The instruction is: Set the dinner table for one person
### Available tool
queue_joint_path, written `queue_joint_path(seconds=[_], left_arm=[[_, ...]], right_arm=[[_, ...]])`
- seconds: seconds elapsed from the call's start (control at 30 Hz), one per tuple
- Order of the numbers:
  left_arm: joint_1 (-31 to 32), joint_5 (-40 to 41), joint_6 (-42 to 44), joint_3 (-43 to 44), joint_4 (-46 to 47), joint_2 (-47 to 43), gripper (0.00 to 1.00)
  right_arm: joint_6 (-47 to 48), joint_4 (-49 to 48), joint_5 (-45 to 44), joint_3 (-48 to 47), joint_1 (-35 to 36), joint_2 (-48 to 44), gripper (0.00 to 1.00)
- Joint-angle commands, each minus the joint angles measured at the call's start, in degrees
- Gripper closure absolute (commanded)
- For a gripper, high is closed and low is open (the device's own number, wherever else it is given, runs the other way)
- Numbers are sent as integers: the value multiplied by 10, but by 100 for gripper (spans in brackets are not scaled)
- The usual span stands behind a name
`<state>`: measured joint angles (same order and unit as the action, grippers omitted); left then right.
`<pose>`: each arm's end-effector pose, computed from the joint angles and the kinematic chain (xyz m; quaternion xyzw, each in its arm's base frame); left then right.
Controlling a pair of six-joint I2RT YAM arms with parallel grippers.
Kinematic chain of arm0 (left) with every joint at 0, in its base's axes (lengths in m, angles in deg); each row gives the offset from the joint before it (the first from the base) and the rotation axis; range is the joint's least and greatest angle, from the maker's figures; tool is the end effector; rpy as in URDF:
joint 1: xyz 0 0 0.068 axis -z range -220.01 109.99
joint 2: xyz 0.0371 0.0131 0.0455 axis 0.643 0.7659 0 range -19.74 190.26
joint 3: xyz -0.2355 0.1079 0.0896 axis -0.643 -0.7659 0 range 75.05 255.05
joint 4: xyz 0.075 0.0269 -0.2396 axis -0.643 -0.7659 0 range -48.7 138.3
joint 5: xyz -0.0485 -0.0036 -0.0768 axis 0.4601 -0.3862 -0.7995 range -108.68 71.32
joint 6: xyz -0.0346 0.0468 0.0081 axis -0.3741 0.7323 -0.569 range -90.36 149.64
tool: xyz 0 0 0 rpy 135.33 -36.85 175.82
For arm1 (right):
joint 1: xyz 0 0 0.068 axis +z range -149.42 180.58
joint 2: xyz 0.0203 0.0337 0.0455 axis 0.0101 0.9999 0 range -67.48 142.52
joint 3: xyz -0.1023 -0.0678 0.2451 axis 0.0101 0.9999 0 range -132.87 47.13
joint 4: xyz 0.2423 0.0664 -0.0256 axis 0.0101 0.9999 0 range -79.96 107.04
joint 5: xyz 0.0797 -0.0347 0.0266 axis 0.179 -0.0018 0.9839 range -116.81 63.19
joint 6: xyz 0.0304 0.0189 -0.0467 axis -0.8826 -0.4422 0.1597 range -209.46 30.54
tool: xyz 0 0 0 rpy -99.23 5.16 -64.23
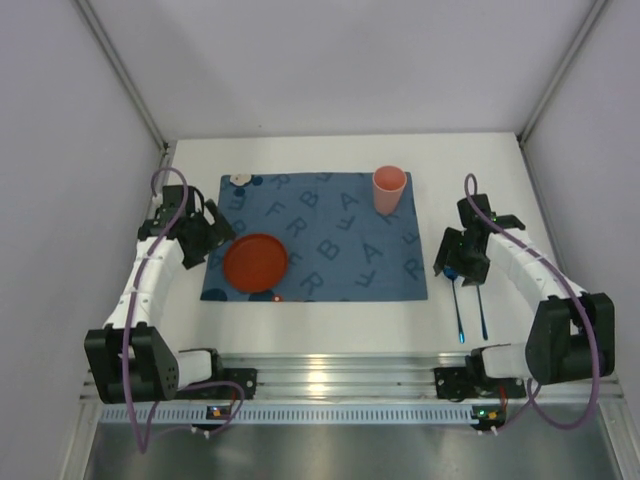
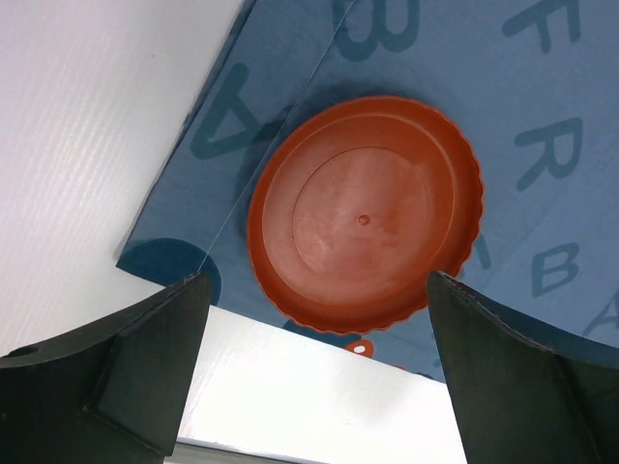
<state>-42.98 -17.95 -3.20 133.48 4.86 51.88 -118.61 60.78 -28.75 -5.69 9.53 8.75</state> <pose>0.2430 0.0131 0.2727 -0.2962 0.9109 -0.0681 0.2791 0.2260 0.0341 0.2206 0.1759 0.9746 0.0292 0.1358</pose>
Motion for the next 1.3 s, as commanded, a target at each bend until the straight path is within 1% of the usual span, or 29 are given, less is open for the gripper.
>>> queue_joint_path(seconds=[0.0, 0.23, 0.3, 0.33, 0.37, 0.43, 0.47, 0.5, 0.53, 0.6, 0.63, 0.7, 0.73, 0.8, 0.9, 0.93, 0.97, 1.0, 1.03, 1.07, 1.1, 1.13, 1.17, 1.2, 1.23, 1.27], left_arm=[[1, -22, 10, 3, 27, -2, 1], [2, -13, 8, -1, 19, -9, 1], [1, -13, 2, -3, 16, -11, 1], [1, 5, 1, -5, 15, -11, 1], [1, 8, -3, -4, 14, -12, 1], [1, 13, -6, -5, 12, -15, 1], [2, 17, -9, -7, 10, -14, 1], [1, 18, -11, -6, 9, -16, 1], [1, 20, -13, -7, 9, -16, 1], [1, 24, -18, -8, 6, -16, 1], [2, 26, -22, -9, 7, -16, 1], [2, 28, -26, -9, 7, -14, 1], [2, 29, -28, -8, 7, -13, 1], [1, 30, -30, -5, 6, -8, 1], [2, 32, -32, 3, 5, -1, 1], [3, 34, -32, 5, 4, 1, 1], [2, 35, -32, 11, 3, 3, 1], [2, 36, -33, 13, 1, 6, 1], [2, 39, -32, 17, 1, 11, 1], [2, 39, -31, 24, 1, 12, 1], [2, 40, -32, 27, -1, 19, 1], [2, 39, -32, 31, -1, 23, 1], [2, 38, -33, 38, -2, 26, 1], [3, 37, -33, 41, -2, 30, 1], [5, 36, -33, 46, -2, 36, 1], [7, 39, -33, 54, -3, 39, 1]], right_arm=[[0, -22, -23, 0, -39, 8, 32], [30, -72, -15, 13, -65, 84, 34], [39, -87, -12, 14, -68, 103, 37], [45, -92, -10, 13, -72, 120, 38], [48, -100, -10, 14, -72, 125, 43], [54, -106, -10, 13, -77, 141, 48], [61, -111, -11, 13, -79, 146, 54], [64, -113, -10, 13, -82, 150, 57], [71, -115, -6, 15, -85, 159, 64], [79, -121, -1, 13, -85, 169, 73], [82, -123, 0, 12, -85, 172, 82], [85, -123, 2, 8, -85, 178, 91], [88, -122, 4, -2, -85, 180, 100], [88, -109, 0, -20, -84, 177, 100], [80, -61, -17, -89, -85, 152, 100], [75, -32, -24, -138, -82, 145, 100], [75, -16, -31, -168, -77, 139, 100], [73, -1, -40, -198, -62, 131, 100], [71, 28, -43, -260, -51, 131, 100], [69, 44, -45, -292, -40, 132, 100], [65, 56, -47, -321, -6, 139, 100], [62, 80, -49, -377, 12, 144, 100], [59, 92, -52, -404, 32, 150, 100], [57, 102, -63, -428, 79, 160, 100], [50, 114, -68, -468, 102, 167, 100], [46, 117, -70, -484, 123, 172, 100]])
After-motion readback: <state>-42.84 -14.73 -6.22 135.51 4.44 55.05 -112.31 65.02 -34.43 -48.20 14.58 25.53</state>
